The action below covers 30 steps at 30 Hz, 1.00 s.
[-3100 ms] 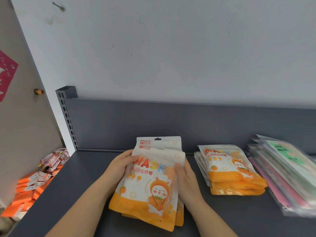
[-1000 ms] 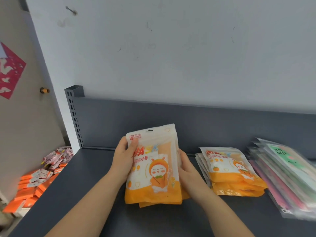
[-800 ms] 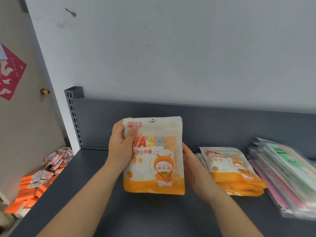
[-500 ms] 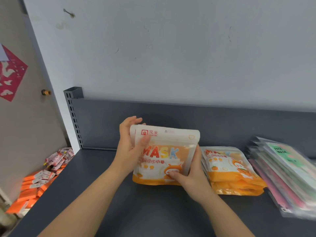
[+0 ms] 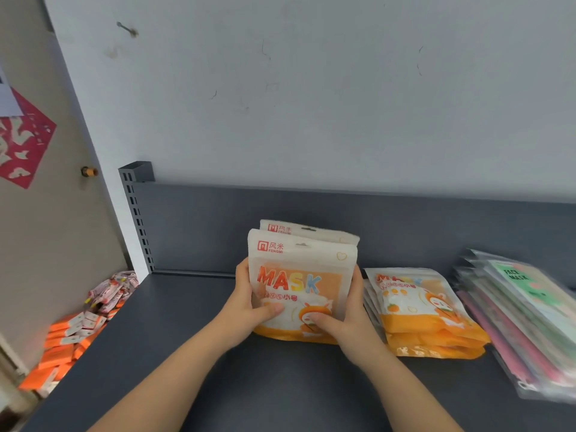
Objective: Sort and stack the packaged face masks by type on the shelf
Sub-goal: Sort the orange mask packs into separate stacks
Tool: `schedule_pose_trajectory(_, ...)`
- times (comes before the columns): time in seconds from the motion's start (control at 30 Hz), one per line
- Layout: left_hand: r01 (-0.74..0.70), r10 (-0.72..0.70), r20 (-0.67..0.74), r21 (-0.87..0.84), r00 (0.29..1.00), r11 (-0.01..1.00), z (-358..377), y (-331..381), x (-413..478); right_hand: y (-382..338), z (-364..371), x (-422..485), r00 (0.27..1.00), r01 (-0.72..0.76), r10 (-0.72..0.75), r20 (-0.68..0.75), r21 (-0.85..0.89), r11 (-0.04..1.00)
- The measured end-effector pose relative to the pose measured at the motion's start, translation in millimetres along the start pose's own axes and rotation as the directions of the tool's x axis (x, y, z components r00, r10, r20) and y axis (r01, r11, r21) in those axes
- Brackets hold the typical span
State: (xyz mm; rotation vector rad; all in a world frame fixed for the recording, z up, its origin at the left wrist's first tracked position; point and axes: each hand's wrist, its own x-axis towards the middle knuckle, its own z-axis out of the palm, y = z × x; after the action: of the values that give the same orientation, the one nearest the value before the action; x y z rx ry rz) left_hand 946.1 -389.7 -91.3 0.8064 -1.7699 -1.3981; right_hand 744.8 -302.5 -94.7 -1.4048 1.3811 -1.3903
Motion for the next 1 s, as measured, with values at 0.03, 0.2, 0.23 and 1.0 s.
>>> schedule_pose_trajectory(0.03,0.016,-0.016,0.014,-0.009,1.000,1.000,-0.4,-1.3,-1.5,2.1,-0.2,-1.1,1.000,-0.006,0.006,0.011,0.011,1.000)
schedule_pose_trajectory(0.2,0.062,-0.064,0.036,0.041,0.997,0.997,3.0,-0.8,-3.0,11.1,0.7,-0.5,0.999,-0.039,0.039,0.016,0.009,0.999)
schedule_pose_trajectory(0.23,0.066,-0.067,0.028,0.049,0.997,0.997,3.7,-1.3,-2.8,12.5,0.7,0.0,0.999,-0.041,0.041,0.006,0.008,0.999)
schedule_pose_trajectory(1.0,0.500,-0.498,-0.055,0.153,0.866,0.852,8.4,12.1,13.1,15.7,-4.7,14.8,0.841,-0.529,0.525,-0.132,0.007,0.849)
